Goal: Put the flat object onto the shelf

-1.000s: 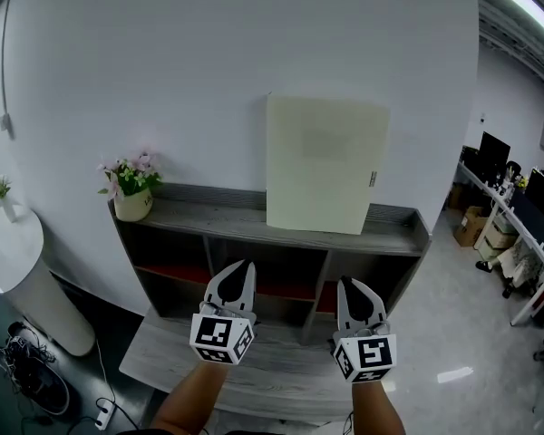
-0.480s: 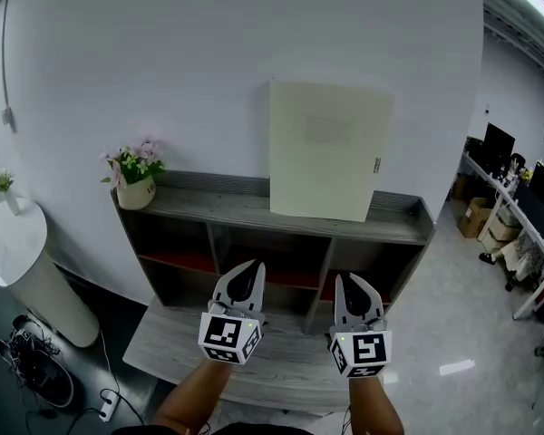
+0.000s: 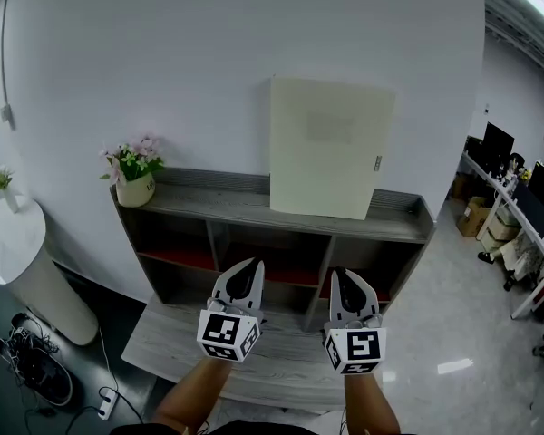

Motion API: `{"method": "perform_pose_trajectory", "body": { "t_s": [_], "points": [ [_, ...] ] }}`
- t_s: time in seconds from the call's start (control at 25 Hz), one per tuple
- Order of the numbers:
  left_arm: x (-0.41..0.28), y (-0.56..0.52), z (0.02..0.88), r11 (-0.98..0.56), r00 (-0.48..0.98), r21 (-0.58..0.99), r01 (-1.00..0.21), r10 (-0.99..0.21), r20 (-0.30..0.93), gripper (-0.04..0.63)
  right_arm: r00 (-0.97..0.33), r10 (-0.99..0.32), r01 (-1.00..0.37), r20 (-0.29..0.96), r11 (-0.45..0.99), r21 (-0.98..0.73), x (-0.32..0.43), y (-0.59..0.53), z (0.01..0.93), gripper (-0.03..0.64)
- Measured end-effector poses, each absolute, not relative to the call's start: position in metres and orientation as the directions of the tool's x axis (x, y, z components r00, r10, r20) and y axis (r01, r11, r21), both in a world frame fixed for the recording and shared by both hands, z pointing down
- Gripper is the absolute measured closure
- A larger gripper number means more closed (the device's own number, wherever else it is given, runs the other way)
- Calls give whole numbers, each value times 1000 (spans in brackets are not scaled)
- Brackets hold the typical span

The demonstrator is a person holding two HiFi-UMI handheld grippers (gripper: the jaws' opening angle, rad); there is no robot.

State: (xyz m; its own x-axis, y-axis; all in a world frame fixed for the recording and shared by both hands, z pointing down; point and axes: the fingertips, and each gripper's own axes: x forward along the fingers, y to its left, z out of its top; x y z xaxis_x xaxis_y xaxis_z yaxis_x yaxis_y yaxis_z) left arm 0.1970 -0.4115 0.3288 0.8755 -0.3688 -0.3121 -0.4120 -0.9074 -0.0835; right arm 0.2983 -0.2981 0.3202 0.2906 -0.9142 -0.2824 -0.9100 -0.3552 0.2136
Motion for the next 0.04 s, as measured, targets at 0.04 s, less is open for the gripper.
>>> {"method": "perform_pose_trajectory", "body": {
  "t_s": [0.04],
  "points": [
    [197,-412,330,-909,877,-80,-409,-368,-310,588,292,-914,-910,-282,-356,213,298,-299,321,592]
  ]
}}
